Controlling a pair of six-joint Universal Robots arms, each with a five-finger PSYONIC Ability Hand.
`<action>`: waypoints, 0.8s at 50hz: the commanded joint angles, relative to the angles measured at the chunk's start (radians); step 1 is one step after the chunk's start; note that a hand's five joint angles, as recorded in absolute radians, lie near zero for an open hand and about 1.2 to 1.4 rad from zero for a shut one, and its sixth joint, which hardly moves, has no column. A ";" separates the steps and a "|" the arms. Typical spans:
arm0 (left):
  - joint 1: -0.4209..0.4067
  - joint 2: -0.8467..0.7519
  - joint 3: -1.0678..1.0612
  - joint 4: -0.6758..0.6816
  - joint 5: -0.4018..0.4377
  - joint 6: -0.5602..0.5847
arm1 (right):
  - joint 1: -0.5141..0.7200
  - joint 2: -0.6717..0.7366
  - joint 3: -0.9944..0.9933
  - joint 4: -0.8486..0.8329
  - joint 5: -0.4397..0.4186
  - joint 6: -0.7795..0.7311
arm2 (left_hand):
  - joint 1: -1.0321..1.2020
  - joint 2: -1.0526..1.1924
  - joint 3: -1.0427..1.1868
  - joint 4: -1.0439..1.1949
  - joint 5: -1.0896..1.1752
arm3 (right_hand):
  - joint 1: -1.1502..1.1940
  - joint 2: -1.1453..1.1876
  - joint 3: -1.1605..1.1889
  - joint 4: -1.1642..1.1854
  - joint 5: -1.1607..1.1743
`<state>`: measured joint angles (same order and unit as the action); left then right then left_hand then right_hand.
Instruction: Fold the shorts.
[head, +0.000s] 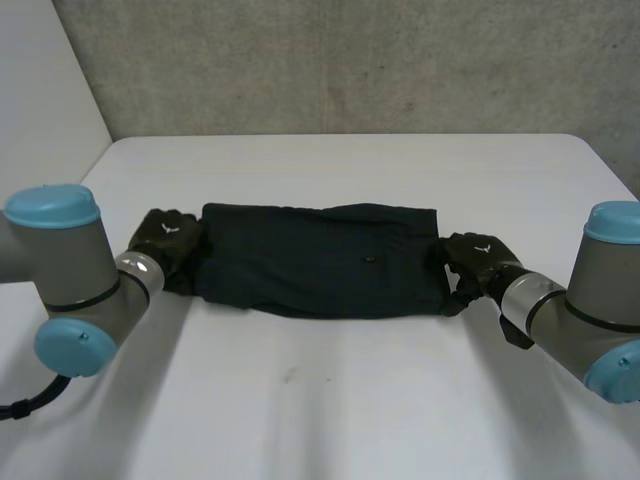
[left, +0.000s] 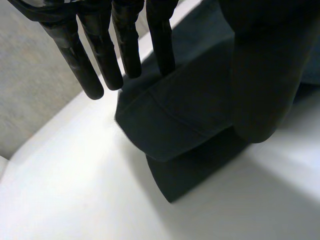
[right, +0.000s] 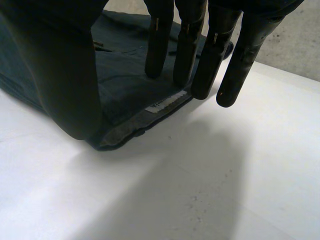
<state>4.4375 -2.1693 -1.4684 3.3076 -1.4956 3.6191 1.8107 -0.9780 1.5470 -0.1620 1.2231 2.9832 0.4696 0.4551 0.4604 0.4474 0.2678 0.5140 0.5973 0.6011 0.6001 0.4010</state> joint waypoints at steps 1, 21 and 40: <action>0.002 0.111 -0.038 0.003 -0.003 -0.003 | 0.026 -0.005 0.004 0.002 -0.001 0.010 | 0.002 0.017 0.012 0.024 0.030 | 0.158 0.075 0.071 0.072 0.097; 0.022 0.178 -0.108 0.007 -0.002 -0.013 | 0.047 0.096 -0.082 0.007 0.024 0.005 | -0.080 -0.065 -0.071 -0.058 -0.053 | 0.882 0.799 0.795 0.796 0.821; 0.054 0.246 -0.139 0.003 -0.003 -0.014 | -0.252 -0.182 0.081 0.166 0.061 -0.366 | -0.147 -0.133 -0.138 -0.125 -0.120 | 0.882 0.799 0.795 0.796 0.821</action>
<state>4.4863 -1.9594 -1.5955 3.3125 -1.4979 3.6056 1.6871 -1.1421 1.6201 -0.1140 1.2827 2.8354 0.3547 0.3273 0.3430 0.3307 0.1451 0.9521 1.1620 1.1358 1.1919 0.9307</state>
